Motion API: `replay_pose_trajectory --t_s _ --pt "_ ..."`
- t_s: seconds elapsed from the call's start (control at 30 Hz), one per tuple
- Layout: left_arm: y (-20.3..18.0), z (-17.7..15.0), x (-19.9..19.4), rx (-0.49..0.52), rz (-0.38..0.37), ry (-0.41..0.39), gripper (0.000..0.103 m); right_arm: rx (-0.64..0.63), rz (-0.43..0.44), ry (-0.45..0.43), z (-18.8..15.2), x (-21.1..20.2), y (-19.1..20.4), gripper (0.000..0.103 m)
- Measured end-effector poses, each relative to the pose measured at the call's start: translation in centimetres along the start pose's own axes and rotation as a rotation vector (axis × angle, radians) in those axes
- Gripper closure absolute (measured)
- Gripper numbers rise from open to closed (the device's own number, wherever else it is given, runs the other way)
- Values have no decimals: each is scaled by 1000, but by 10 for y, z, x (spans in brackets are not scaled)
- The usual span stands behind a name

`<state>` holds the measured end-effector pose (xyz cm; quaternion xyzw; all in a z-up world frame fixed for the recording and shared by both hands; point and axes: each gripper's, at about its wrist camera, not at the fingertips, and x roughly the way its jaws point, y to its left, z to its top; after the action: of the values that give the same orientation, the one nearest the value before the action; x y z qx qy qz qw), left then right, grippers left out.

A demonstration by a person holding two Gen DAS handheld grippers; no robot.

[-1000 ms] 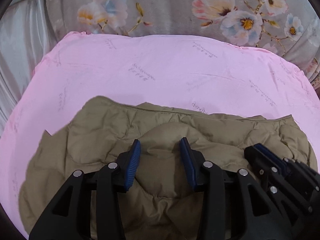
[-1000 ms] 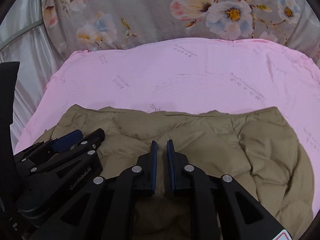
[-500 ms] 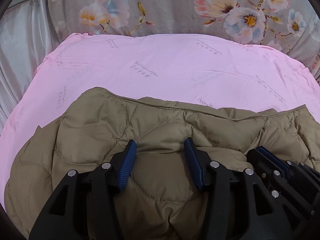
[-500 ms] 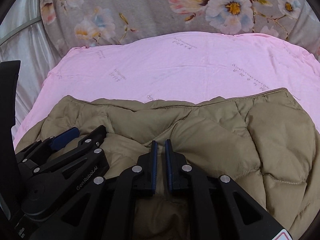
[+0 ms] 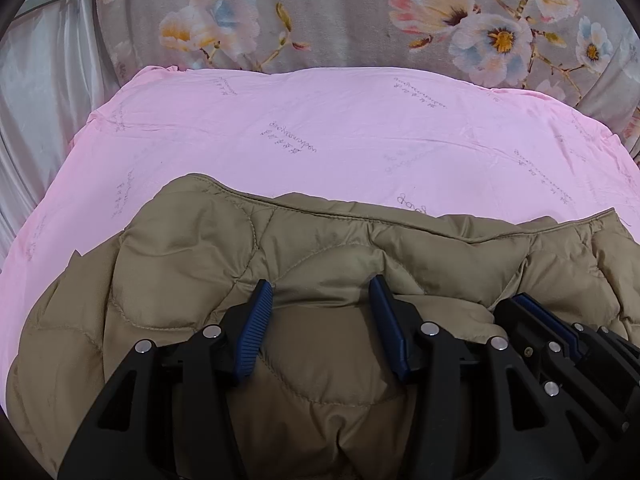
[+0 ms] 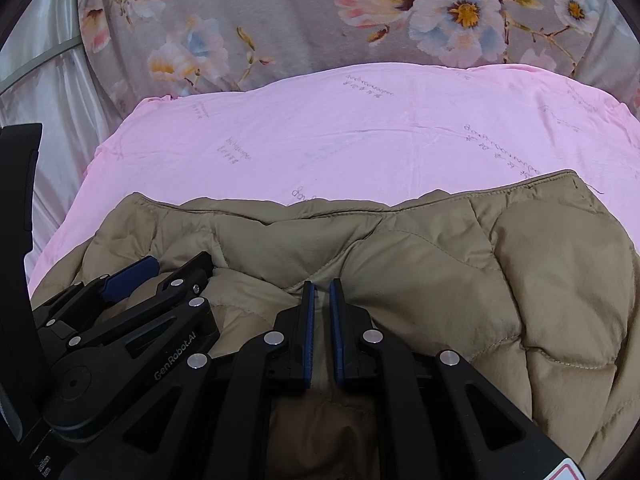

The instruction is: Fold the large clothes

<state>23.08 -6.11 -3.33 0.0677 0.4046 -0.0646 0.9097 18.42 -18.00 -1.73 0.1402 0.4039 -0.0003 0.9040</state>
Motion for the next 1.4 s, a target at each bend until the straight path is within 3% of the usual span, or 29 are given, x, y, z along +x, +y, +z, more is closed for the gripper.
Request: replay_pose_trajectory --t_s 0.07,0.13,0.27,0.37,0.5,0.7,1.4 --pt "2 0 -1 -8 -11 -2 52 27 23 -32 0 -8 -6 94" --pt "12 1 -5 -41 -55 0 48 58 -10 -89 -2 -29 -13 93" --pt "31 -11 -47 -58 -75 -20 43 3 -4 -166 -17 -82 -4 75" --pt "36 -31 -78 -37 -72 -59 42 -76 -4 -158 -35 -99 9 73" --pt "33 -54 -81 -12 -51 -49 42 -93 -13 -104 -56 -89 13 73" --pt "22 -70 -77 42 11 -96 41 -125 -57 -96 -69 -75 18 71" --pt "8 -73 -64 99 81 -39 41 -186 -161 -46 -71 -61 30 70"
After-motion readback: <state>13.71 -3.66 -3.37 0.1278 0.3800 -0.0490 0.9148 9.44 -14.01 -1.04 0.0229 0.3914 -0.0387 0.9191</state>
